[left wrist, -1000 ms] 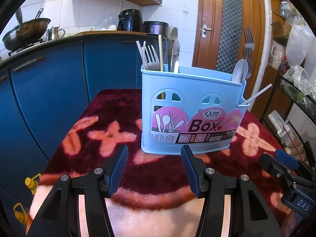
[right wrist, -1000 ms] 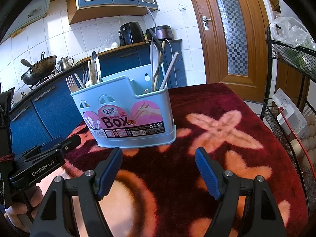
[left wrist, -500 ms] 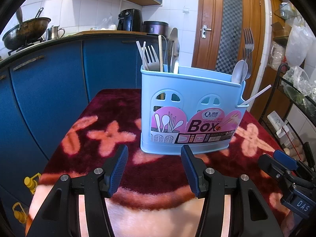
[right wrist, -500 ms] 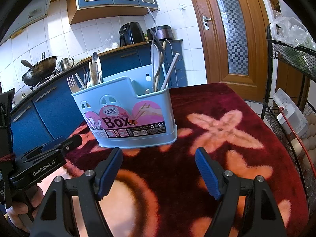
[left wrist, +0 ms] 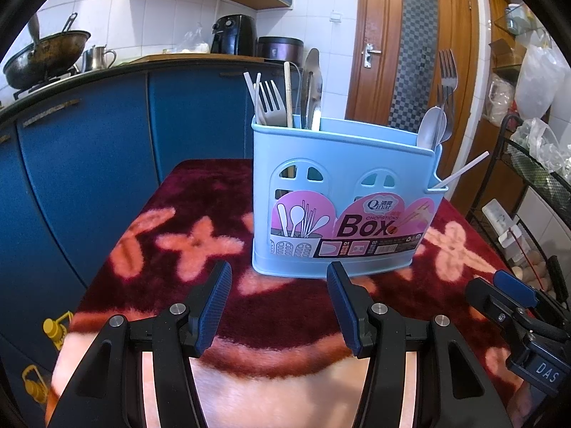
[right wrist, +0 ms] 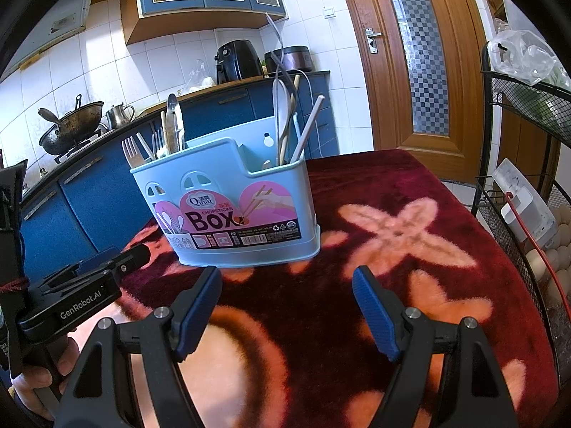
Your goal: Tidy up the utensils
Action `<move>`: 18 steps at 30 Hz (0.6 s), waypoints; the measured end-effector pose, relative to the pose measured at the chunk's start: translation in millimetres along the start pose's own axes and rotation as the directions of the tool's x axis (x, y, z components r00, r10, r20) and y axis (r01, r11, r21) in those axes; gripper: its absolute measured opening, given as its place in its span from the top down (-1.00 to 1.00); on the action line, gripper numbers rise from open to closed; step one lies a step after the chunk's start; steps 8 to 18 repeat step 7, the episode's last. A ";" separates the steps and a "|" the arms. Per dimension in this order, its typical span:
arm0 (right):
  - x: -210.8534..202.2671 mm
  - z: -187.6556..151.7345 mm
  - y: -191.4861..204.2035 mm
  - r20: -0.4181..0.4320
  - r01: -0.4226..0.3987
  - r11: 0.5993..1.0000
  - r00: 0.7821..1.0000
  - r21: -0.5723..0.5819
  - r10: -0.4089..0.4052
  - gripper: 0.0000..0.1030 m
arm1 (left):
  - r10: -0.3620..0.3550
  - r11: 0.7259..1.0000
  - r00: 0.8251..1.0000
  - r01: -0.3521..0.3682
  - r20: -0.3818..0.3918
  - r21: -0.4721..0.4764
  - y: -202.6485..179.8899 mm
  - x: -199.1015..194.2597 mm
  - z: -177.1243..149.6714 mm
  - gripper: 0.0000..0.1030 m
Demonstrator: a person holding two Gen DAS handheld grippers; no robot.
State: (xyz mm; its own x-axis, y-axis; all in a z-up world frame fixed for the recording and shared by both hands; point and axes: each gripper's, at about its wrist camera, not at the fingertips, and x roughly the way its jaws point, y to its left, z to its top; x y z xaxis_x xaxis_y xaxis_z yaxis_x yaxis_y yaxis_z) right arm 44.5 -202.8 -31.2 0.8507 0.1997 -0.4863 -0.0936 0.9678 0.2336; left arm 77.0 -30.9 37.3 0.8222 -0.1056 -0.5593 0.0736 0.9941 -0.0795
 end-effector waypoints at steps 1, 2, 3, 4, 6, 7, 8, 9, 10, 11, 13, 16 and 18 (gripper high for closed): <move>-0.1 -0.1 0.1 0.000 0.000 1.000 1.000 0.000 0.000 -0.51 | 0.000 1.000 1.000 0.000 0.000 0.000 -0.2 0.0 0.0 -0.11; 0.0 0.1 -0.1 0.000 0.000 1.000 1.000 0.000 0.000 -0.51 | 0.000 1.000 1.000 0.000 0.000 0.000 -0.2 -0.1 0.0 -0.11; -0.1 0.0 0.0 0.001 0.000 1.000 1.000 0.000 0.000 -0.51 | 0.000 1.000 1.000 0.000 0.000 -0.001 -0.1 -0.1 0.0 -0.11; -0.1 -0.1 0.1 0.001 0.000 1.000 1.000 0.000 0.000 -0.51 | 0.000 1.000 1.000 0.000 0.001 -0.001 -0.2 -0.1 0.0 -0.11; 0.0 0.0 0.0 0.001 0.000 1.000 1.000 0.000 0.000 -0.51 | 0.000 1.000 1.000 0.000 -0.001 -0.001 -0.7 0.1 0.1 -0.11; 0.1 -0.1 0.1 0.000 0.000 1.000 1.000 0.000 0.000 -0.51 | 0.000 1.000 1.000 0.000 -0.001 -0.001 -0.2 0.0 0.0 -0.11; 0.1 -0.1 0.1 0.000 0.000 1.000 1.000 0.000 0.000 -0.51 | 0.000 1.000 1.000 0.000 -0.001 -0.001 -0.2 0.0 0.0 -0.11; 0.1 -0.1 0.1 0.000 0.000 1.000 1.000 0.000 0.000 -0.51 | 0.000 1.000 1.000 0.000 -0.001 -0.001 -0.2 0.0 0.0 -0.11; 0.1 -0.1 0.1 0.000 0.000 1.000 1.000 0.000 0.000 -0.51 | 0.000 1.000 1.000 0.000 -0.001 -0.001 -0.2 0.0 0.0 -0.11; 0.1 -0.1 0.1 0.000 0.000 1.000 1.000 0.000 0.000 -0.51 | 0.000 1.000 1.000 0.000 -0.001 -0.001 -0.2 0.0 0.0 -0.11; 0.1 -0.1 0.1 0.000 0.000 1.000 1.000 0.000 0.000 -0.51 | 0.000 1.000 1.000 0.000 -0.001 -0.001 -0.2 0.0 0.0 -0.11; 0.1 -0.1 0.1 0.000 0.000 1.000 1.000 0.000 0.000 -0.51 | 0.000 1.000 1.000 0.000 -0.001 -0.001 -0.2 0.0 0.0 -0.11; 0.1 -0.1 0.1 0.000 0.000 1.000 1.000 0.000 0.000 -0.51 | 0.000 1.000 1.000 0.000 -0.001 -0.001 -0.2 0.0 0.0 -0.11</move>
